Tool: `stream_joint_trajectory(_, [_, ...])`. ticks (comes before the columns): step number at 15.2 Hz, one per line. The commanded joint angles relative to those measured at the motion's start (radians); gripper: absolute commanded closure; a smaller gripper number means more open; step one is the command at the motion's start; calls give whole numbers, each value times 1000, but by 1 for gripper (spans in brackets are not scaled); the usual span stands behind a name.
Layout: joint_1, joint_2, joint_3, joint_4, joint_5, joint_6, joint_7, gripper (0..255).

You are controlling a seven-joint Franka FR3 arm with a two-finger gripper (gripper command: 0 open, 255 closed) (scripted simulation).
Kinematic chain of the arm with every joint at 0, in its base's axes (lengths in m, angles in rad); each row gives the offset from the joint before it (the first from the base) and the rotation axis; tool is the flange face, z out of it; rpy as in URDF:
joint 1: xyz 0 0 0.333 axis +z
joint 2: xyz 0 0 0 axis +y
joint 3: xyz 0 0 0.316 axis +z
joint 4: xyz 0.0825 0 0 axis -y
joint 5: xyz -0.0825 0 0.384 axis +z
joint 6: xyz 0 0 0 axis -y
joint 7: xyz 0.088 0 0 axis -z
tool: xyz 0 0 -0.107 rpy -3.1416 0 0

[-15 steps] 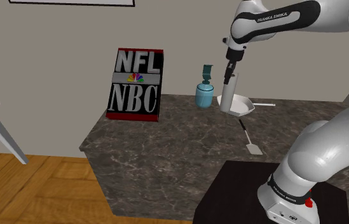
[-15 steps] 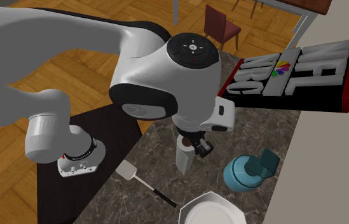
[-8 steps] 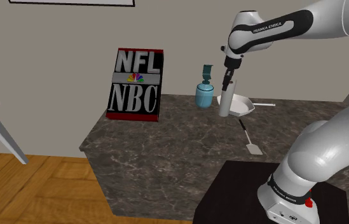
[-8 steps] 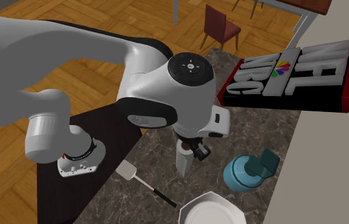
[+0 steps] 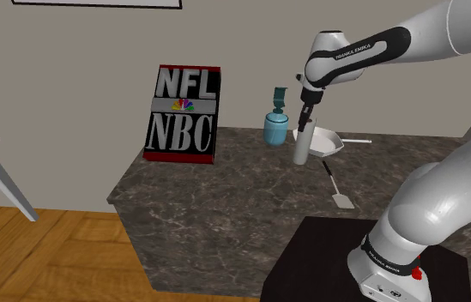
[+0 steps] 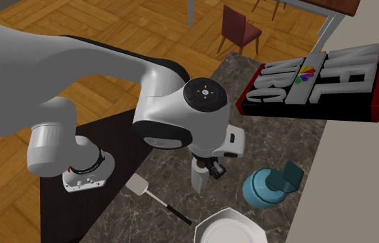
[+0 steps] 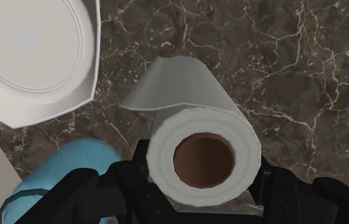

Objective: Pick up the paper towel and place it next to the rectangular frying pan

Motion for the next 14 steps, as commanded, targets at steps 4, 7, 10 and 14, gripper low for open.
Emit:
stream_joint_trajectory(4, [1,27,-6,-45,2,72,-1,255])
stream_joint_trajectory(7, [1,27,-6,-45,2,72,-1,255])
stream_joint_trajectory(10, [1,27,-6,-45,2,72,-1,255])
stream_joint_trajectory(14, [1,27,-6,-45,2,72,-1,0])
